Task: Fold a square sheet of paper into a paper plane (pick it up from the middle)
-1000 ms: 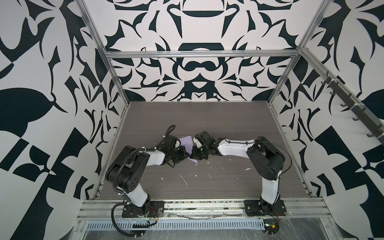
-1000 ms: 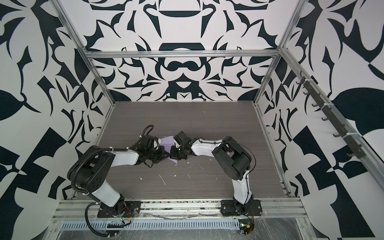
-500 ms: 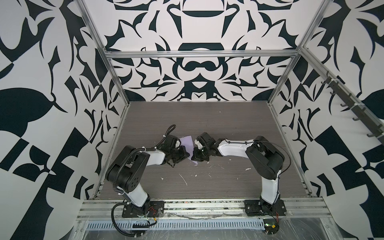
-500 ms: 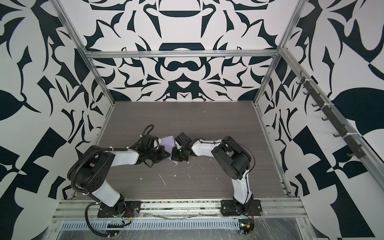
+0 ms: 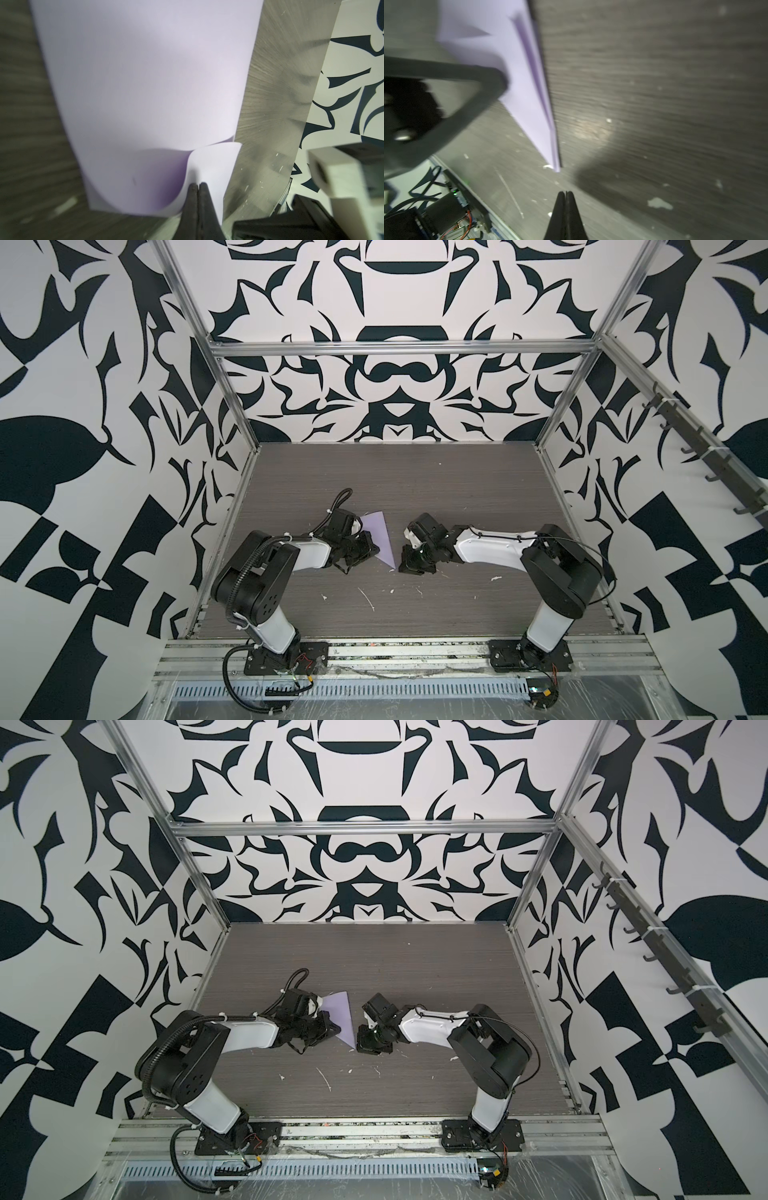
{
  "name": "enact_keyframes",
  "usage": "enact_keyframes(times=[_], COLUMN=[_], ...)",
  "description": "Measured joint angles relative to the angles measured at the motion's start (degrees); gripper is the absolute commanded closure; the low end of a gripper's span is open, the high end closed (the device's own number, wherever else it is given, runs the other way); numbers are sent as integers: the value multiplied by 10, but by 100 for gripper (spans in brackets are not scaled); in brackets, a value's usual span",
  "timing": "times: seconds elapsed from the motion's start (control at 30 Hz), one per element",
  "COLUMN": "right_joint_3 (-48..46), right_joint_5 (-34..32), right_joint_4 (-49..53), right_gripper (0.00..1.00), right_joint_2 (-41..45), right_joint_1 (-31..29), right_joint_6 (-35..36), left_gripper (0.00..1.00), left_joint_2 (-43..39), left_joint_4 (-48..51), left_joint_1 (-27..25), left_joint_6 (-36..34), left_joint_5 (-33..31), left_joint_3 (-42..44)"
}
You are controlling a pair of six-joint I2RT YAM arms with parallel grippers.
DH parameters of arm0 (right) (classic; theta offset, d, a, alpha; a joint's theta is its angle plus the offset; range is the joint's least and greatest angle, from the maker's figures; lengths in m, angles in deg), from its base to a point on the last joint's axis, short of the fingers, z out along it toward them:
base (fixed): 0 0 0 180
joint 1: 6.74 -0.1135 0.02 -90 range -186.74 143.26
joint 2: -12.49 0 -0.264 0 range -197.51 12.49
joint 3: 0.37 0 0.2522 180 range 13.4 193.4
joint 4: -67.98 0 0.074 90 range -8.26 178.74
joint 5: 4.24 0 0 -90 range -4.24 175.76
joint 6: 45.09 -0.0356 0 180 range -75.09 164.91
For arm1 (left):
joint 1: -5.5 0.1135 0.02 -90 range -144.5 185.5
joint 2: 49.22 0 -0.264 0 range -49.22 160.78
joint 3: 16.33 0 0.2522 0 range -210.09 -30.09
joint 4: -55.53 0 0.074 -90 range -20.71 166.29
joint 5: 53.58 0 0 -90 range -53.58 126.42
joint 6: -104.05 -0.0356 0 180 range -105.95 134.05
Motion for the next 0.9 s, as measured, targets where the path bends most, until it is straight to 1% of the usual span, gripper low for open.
enact_keyframes(times=[0.1,0.33,0.57,0.73,0.9], right_joint_3=[29,98,104,102,98], right_joint_5=[2,7,8,9,12], right_joint_4=[-12,-42,-45,-47,-51], right_gripper=[100,100,100,100,100], right_joint_2=[-12,-83,-121,-121,-121], right_joint_1=[0,0,1,4,7], right_joint_6=[5,15,21,28,41], left_gripper=[100,100,100,100,91], left_joint_2=[0,2,2,2,-7], left_joint_4=[4,19,26,44,106], left_joint_1=[0,0,0,0,0], left_joint_6=[-1,-2,-3,-12,-43], left_joint_5=[0,0,0,-1,-9], left_joint_3=[-3,-11,-16,-26,-52])
